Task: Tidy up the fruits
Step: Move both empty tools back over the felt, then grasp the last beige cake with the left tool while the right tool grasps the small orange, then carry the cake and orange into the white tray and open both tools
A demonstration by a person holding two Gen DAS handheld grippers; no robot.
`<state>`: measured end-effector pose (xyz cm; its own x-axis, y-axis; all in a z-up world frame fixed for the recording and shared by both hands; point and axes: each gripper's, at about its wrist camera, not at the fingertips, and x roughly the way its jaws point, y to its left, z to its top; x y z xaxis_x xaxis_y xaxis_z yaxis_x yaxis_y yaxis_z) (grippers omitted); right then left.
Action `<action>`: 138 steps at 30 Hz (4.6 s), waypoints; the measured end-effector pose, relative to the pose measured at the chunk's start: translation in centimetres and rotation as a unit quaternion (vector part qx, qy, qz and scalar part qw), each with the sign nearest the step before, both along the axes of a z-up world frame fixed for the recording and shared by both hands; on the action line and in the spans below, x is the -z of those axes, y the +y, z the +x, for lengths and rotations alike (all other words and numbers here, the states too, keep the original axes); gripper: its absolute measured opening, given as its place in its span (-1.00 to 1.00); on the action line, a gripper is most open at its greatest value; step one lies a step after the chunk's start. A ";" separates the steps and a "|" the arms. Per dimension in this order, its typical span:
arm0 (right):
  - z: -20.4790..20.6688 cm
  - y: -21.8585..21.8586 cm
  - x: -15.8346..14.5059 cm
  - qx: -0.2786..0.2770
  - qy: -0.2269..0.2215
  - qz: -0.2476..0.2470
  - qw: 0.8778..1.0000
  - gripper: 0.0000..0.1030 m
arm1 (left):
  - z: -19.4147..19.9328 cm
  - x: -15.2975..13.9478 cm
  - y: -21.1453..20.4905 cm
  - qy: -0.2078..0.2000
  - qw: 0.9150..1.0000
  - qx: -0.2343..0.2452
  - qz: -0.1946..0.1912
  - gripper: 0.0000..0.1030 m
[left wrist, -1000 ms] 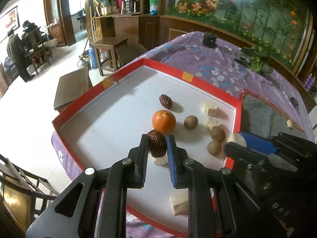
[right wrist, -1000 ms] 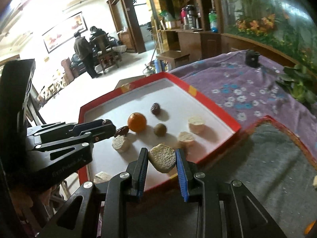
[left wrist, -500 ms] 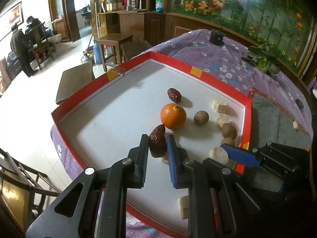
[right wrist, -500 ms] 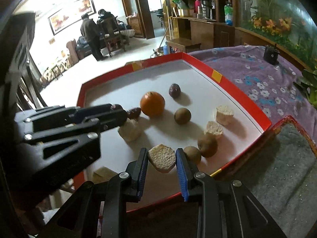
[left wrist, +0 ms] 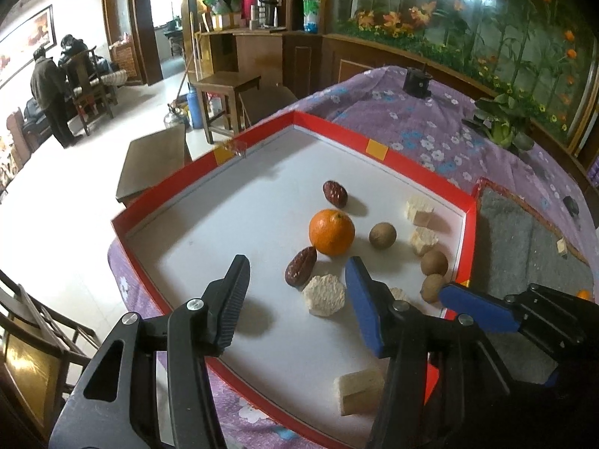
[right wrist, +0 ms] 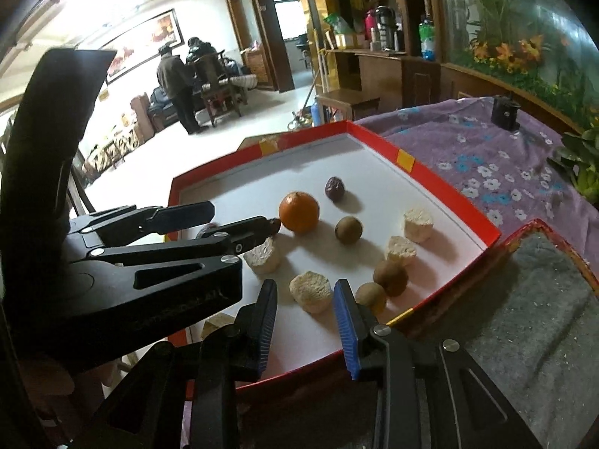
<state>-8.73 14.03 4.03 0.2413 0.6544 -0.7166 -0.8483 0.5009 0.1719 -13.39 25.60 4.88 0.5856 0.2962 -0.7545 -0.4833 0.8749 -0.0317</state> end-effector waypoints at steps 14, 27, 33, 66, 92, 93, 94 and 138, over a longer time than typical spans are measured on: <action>0.6 -8.1 -2.8 0.082 -0.024 0.030 0.996 -0.30 | 2.5 -2.8 -7.0 -0.038 0.997 0.068 0.007 0.14; 2.4 -21.4 -3.1 0.229 -0.046 0.014 0.972 -0.04 | 7.1 -2.4 -17.3 -0.026 0.985 0.171 -0.010 0.14; 2.7 -28.7 -2.5 0.299 -0.041 -0.002 0.953 -0.03 | 9.4 -1.4 -21.1 -0.006 0.976 0.218 -0.028 0.14; 4.1 -39.3 0.5 0.366 0.006 0.016 0.930 0.00 | 18.9 0.9 -29.7 0.053 0.952 0.294 -0.062 0.13; 8.0 -32.7 2.3 0.295 0.010 -0.007 0.956 0.01 | 22.0 1.7 -30.5 0.066 0.941 0.327 -0.053 -0.58; 8.5 -32.4 2.4 0.294 0.007 -0.010 0.956 0.01 | 21.6 1.5 -30.1 0.063 0.943 0.323 -0.049 -0.58; 8.8 -32.2 2.6 0.294 0.007 -0.013 0.956 -0.04 | 21.4 1.4 -30.0 0.061 0.944 0.321 -0.046 -0.58; 3.2 -14.9 -2.4 0.152 -0.014 0.032 0.988 -0.37 | 6.0 -2.0 -11.6 0.004 0.990 0.141 0.020 -0.57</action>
<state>-5.50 -0.88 6.41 0.4524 0.5931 -0.6660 -0.6654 0.7217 0.1908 -7.43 14.00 6.88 0.6441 0.1515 -0.7498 -0.2192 0.9756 0.0089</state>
